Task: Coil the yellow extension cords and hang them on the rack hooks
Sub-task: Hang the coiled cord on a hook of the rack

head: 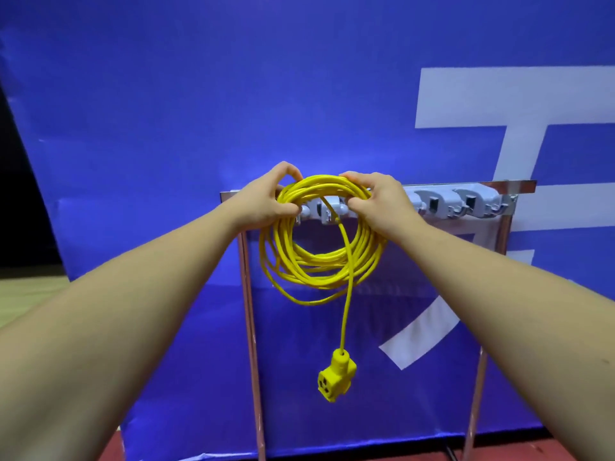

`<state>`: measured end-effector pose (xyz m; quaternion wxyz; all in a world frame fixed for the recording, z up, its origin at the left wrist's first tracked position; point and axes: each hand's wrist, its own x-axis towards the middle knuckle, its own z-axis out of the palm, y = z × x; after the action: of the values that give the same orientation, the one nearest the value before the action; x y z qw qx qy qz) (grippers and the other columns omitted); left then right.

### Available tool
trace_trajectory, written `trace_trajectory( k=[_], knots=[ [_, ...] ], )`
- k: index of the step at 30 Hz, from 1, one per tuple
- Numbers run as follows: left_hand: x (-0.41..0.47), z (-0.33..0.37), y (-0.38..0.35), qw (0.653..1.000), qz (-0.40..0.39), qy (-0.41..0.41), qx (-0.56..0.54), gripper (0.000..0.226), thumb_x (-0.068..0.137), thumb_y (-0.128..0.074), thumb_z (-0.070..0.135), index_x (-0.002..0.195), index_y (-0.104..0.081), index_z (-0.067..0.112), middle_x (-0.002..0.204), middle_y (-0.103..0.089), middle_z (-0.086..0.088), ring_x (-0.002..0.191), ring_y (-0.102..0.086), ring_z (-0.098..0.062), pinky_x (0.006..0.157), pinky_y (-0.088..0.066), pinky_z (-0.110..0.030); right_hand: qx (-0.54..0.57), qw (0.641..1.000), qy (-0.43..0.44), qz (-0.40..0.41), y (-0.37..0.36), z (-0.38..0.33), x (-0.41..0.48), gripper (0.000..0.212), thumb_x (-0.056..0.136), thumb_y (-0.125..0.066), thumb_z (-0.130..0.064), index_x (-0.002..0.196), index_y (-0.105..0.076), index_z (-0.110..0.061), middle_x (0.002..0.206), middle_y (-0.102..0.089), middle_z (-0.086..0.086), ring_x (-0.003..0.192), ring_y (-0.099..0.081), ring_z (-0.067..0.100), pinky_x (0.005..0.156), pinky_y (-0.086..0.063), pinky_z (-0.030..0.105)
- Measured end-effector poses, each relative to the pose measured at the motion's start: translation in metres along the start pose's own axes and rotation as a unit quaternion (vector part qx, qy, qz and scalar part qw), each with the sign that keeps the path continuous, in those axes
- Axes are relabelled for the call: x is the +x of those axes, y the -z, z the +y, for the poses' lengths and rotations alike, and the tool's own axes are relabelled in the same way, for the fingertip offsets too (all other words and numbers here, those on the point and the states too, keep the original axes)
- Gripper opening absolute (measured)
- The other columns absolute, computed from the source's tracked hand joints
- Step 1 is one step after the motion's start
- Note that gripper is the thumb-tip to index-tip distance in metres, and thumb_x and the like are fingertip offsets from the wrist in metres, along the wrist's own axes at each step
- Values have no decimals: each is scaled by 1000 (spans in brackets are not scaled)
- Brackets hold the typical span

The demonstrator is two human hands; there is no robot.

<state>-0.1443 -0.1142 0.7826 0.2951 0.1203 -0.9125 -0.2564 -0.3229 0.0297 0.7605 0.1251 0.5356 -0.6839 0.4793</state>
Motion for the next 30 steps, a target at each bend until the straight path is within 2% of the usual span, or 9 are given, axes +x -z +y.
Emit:
trace_trajectory(
  k=[5,8,11,14,16,18,21,25,30],
  knots=[
    [18,-26,-5,999,20,-11,46,41,76,-66,16,109,-48,31,84,-64,-12,62,-52,-17,60,-51,-38,-87,996,25,-4,-25,17,8,35,81,-56,-5,111,-66,-21,79,-55,7,75,-52,24,66,-39,29],
    [21,-37,-1,998,26,-11,54,37,78,-65,16,107,-53,34,75,-62,2,59,-51,-12,56,-48,-29,-121,991,28,-42,-36,27,10,38,81,-54,-6,113,-67,-25,85,-62,7,76,-57,25,65,-41,28],
    [21,-47,-1,998,23,-13,60,31,81,-70,24,107,-58,35,83,-67,1,62,-55,-10,60,-48,-26,-170,983,24,-65,-40,29,13,32,88,-52,-8,117,-61,-19,97,-55,10,84,-55,28,69,-39,29],
    [18,-54,-10,996,55,-15,62,27,81,-74,29,104,-61,29,95,-67,-2,78,-63,-14,69,-51,-26,-223,968,18,-116,-40,28,12,43,94,-44,-17,137,-43,-9,120,-45,17,108,-51,36,88,-46,40],
    [16,-54,-15,994,87,-30,52,27,79,-76,31,102,-66,22,101,-66,-2,84,-63,-11,73,-51,-22,-222,963,10,-151,-37,26,6,55,98,-39,-26,147,-27,-5,136,-37,19,126,-41,36,103,-40,44],
    [13,-52,-17,992,111,-30,46,29,80,-75,32,106,-69,21,97,-60,-1,82,-60,-9,71,-47,-17,-206,965,7,-161,-35,25,2,58,103,-35,-31,152,-17,-5,143,-33,19,131,-37,35,107,-35,43],
    [10,-53,-20,989,130,-19,71,34,84,-69,39,116,-67,29,96,-50,-5,84,-56,-13,71,-40,-14,-182,977,22,-111,-33,25,-2,51,103,-39,-28,150,-29,-11,131,-48,17,119,-49,35,94,-39,35],
    [5,-54,-22,987,126,-28,97,37,93,-56,42,128,-60,33,92,-47,1,88,-51,-11,72,-34,-12,-165,984,63,-2,-35,24,-6,36,100,-45,-20,135,-50,-22,105,-67,18,97,-60,39,78,-49,42],
    [14,-42,-21,977,183,5,105,24,91,-60,35,110,-71,24,80,-58,3,72,-54,-5,59,-36,-12,-51,996,-7,77,-40,22,6,28,96,-57,-17,122,-68,-14,117,-70,9,112,-64,24,95,-47,29]
  ],
)
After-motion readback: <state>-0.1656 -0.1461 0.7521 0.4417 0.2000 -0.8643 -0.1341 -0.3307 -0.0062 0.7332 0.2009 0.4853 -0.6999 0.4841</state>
